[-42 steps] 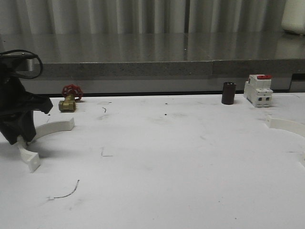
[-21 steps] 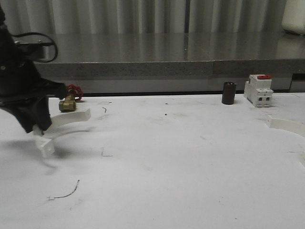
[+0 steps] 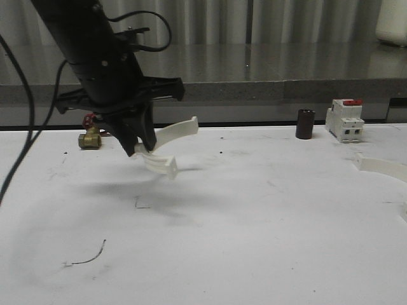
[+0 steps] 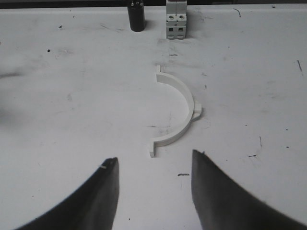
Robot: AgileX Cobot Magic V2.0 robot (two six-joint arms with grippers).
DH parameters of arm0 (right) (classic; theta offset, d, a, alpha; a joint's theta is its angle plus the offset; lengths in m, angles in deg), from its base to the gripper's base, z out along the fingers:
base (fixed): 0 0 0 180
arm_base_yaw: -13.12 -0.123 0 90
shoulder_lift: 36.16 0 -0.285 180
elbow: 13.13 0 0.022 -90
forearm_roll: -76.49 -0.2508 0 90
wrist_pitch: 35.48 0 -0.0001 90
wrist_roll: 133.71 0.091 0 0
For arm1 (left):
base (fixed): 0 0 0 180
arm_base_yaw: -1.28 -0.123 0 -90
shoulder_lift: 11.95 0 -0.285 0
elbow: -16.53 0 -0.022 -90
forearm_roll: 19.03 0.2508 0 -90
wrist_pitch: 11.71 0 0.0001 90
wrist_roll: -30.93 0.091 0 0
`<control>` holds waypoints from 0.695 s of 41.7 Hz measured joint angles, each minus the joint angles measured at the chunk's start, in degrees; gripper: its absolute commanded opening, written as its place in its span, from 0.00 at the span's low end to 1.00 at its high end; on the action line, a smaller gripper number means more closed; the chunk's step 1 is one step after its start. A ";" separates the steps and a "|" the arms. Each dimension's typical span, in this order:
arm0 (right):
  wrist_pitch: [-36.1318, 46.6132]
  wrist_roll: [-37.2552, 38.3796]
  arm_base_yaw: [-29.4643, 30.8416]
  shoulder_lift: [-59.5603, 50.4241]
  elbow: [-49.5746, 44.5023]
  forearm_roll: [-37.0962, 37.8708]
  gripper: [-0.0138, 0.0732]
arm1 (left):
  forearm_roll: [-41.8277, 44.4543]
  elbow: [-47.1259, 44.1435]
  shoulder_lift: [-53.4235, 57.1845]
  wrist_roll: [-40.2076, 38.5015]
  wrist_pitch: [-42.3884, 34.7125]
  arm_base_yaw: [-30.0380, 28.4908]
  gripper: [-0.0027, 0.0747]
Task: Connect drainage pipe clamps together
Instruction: 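Lift the half-ring with the left gripper and carry it toward table center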
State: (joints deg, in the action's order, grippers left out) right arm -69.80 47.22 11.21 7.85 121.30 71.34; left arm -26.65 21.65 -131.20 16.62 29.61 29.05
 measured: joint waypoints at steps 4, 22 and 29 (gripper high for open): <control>0.00 0.00 0.00 0.00 0.00 0.00 0.60 | 1.58 0.95 -2.11 -5.66 -0.14 2.04 0.05; 0.00 0.00 0.00 0.00 0.00 0.00 0.60 | 7.62 4.08 -8.19 -22.37 -1.87 7.34 0.05; 0.00 0.00 0.00 0.00 0.00 0.00 0.60 | 7.94 4.25 -8.29 -22.85 -1.76 7.34 0.06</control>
State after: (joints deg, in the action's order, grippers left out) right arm -69.80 47.22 11.21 7.85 121.30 71.34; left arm -18.72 25.90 -139.49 -6.24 27.85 36.40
